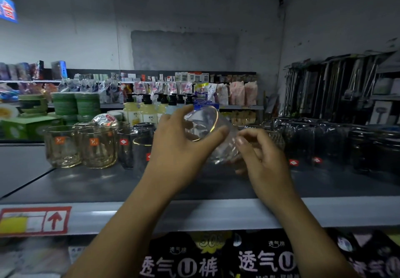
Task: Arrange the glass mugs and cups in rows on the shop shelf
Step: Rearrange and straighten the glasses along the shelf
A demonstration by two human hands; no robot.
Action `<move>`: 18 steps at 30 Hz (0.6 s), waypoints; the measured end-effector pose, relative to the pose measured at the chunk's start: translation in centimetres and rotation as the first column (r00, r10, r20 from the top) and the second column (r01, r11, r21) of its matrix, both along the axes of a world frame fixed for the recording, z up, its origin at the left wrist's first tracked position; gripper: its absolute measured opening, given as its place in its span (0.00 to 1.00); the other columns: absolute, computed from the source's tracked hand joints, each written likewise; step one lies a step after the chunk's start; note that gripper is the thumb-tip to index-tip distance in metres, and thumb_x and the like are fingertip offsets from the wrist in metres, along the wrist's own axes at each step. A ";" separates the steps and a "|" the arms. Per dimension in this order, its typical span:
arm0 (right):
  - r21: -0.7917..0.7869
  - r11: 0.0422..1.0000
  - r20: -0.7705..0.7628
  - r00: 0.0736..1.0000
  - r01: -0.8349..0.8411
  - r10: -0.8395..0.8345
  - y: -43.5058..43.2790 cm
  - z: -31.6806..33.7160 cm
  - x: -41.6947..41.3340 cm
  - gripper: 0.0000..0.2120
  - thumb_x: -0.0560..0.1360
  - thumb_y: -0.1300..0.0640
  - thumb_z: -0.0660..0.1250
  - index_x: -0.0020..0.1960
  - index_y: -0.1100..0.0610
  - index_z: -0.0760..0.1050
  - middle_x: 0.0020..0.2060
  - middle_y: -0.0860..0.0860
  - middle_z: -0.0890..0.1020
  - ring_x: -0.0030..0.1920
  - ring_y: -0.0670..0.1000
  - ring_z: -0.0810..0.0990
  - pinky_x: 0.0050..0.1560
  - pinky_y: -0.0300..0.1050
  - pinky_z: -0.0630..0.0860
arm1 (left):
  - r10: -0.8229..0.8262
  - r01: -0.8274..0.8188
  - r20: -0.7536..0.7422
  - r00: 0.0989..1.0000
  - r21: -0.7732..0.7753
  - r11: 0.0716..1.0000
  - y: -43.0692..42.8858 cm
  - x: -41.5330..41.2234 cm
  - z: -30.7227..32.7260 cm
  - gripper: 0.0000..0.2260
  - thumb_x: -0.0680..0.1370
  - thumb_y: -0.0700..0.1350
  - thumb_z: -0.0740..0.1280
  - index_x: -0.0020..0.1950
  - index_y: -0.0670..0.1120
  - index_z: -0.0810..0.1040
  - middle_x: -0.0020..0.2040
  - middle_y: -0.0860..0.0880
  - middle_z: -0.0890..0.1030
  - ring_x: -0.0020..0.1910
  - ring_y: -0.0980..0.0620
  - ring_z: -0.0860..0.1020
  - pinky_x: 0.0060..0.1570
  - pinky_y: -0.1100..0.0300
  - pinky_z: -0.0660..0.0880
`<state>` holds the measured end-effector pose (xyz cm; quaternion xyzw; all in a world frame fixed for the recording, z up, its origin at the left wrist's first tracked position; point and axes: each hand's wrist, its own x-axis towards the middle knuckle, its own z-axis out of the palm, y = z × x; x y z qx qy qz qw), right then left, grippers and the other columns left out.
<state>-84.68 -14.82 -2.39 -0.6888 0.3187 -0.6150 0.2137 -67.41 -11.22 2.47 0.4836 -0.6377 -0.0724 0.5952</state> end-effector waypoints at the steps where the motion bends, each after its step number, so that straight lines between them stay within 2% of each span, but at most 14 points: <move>1: 0.031 0.994 0.020 0.995 -0.100 0.100 0.4 0.3 0.1 0.11 0.78 0.40 0.65 0.60 0.38 0.74 0.54 0.41 0.82 0.47 0.51 0.86 0.44 0.56 0.84 | -0.049 0.045 -0.105 0.993 -0.036 0.998 0.5 -0.2 -0.3 0.33 0.68 0.63 0.76 0.70 0.56 0.72 0.59 0.52 0.78 0.51 0.60 0.80 0.53 0.58 0.80; 3: 0.078 0.962 0.072 0.964 -0.262 0.256 0.8 0.9 0.2 0.24 0.76 0.40 0.67 0.71 0.39 0.68 0.65 0.43 0.79 0.54 0.53 0.85 0.48 0.54 0.84 | -0.193 0.177 -0.298 0.935 -0.080 0.981 1.4 -1.0 -1.1 0.28 0.68 0.60 0.77 0.65 0.56 0.73 0.57 0.54 0.79 0.50 0.61 0.82 0.50 0.60 0.81; 4: 0.087 0.944 0.102 0.945 -0.319 0.310 0.8 1.2 0.3 0.27 0.76 0.42 0.68 0.73 0.40 0.66 0.69 0.46 0.77 0.58 0.53 0.84 0.49 0.53 0.84 | -0.253 0.240 -0.369 0.894 -0.082 0.967 1.6 -1.5 -1.6 0.29 0.67 0.58 0.78 0.65 0.56 0.73 0.57 0.53 0.79 0.51 0.60 0.83 0.51 0.57 0.82; 6: 0.070 0.937 0.121 0.935 -0.342 0.332 1.0 1.7 0.5 0.27 0.75 0.45 0.69 0.73 0.39 0.67 0.72 0.45 0.74 0.65 0.50 0.80 0.56 0.55 0.82 | -0.315 0.322 -0.456 0.832 -0.065 0.944 1.8 -2.1 -2.2 0.30 0.66 0.58 0.77 0.65 0.54 0.72 0.59 0.49 0.79 0.52 0.57 0.84 0.52 0.54 0.83; 7: 0.056 0.947 0.104 0.945 -0.316 0.310 1.2 1.8 0.6 0.26 0.75 0.45 0.70 0.72 0.38 0.68 0.71 0.44 0.74 0.67 0.48 0.78 0.62 0.56 0.79 | -0.333 0.347 -0.480 0.812 -0.062 0.936 2.0 -2.1 -2.3 0.31 0.66 0.58 0.77 0.66 0.53 0.72 0.58 0.48 0.79 0.52 0.56 0.84 0.50 0.55 0.83; 9: 0.037 0.954 0.076 0.953 -0.297 0.294 1.4 2.0 0.5 0.25 0.75 0.47 0.71 0.71 0.42 0.71 0.68 0.44 0.78 0.67 0.48 0.78 0.64 0.58 0.77 | -0.327 0.350 -0.458 0.827 -0.036 0.936 2.6 -1.2 -2.3 0.31 0.66 0.58 0.76 0.66 0.51 0.74 0.53 0.50 0.82 0.49 0.57 0.84 0.45 0.59 0.83; 11: 0.050 0.953 0.017 0.954 -0.299 0.298 1.7 2.9 0.0 0.26 0.73 0.49 0.73 0.70 0.45 0.72 0.65 0.44 0.80 0.64 0.48 0.81 0.57 0.53 0.82 | -0.241 0.242 -0.282 0.928 -0.034 0.970 3.6 0.5 -2.8 0.28 0.67 0.62 0.74 0.63 0.51 0.78 0.48 0.53 0.84 0.44 0.57 0.85 0.41 0.58 0.83; 13: 0.083 0.961 -0.106 0.957 -0.263 0.271 1.9 4.6 -0.7 0.28 0.71 0.44 0.76 0.68 0.43 0.73 0.62 0.43 0.81 0.58 0.43 0.83 0.54 0.45 0.82 | -0.031 0.019 -0.052 0.998 -0.202 0.979 4.6 3.1 -3.2 0.19 0.74 0.64 0.69 0.56 0.52 0.81 0.42 0.56 0.84 0.40 0.58 0.83 0.36 0.63 0.81; 14: 0.098 0.971 -0.202 0.951 -0.217 0.233 1.9 5.7 -0.9 0.30 0.70 0.40 0.77 0.68 0.42 0.72 0.61 0.42 0.81 0.55 0.40 0.83 0.51 0.42 0.82 | 0.104 -0.096 0.010 0.995 -0.314 0.944 4.7 4.5 -3.4 0.15 0.77 0.62 0.67 0.52 0.52 0.80 0.39 0.56 0.83 0.37 0.57 0.82 0.34 0.64 0.78; 16: 0.081 0.995 -0.422 0.902 -0.059 0.088 1.4 7.4 -0.6 0.34 0.64 0.34 0.76 0.67 0.40 0.71 0.61 0.39 0.79 0.52 0.39 0.83 0.51 0.38 0.81 | 0.268 -0.248 -0.014 0.963 -0.430 0.868 4.1 7.3 -3.5 0.11 0.79 0.58 0.64 0.50 0.51 0.78 0.38 0.57 0.80 0.35 0.58 0.80 0.35 0.58 0.77; 18: -0.025 0.996 -0.614 0.785 0.090 -0.086 0.3 8.7 0.5 0.37 0.62 0.30 0.74 0.67 0.40 0.70 0.63 0.41 0.78 0.56 0.43 0.80 0.58 0.44 0.79 | 0.306 -0.296 -0.041 0.951 -0.406 0.865 2.2 9.2 -3.7 0.12 0.78 0.57 0.65 0.55 0.50 0.75 0.43 0.54 0.79 0.41 0.58 0.79 0.41 0.52 0.78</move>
